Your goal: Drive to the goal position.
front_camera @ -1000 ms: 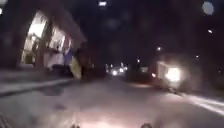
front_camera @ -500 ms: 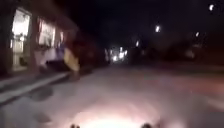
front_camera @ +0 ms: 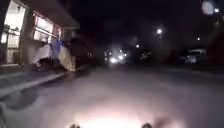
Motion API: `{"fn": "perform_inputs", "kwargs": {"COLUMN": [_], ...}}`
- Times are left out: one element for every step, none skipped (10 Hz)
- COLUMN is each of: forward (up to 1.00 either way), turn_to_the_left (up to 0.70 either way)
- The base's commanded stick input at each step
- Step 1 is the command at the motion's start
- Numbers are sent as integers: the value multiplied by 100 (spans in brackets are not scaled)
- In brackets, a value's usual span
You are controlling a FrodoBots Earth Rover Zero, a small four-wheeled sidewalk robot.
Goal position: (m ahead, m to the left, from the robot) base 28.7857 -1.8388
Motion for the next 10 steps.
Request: {"fn": "perform_inputs", "kwargs": {"forward": [100,100,100,100,100,100,9,100,100,100], "turn_to_the_left": [0,0,0,0,0,0,0,0,0,0]}}
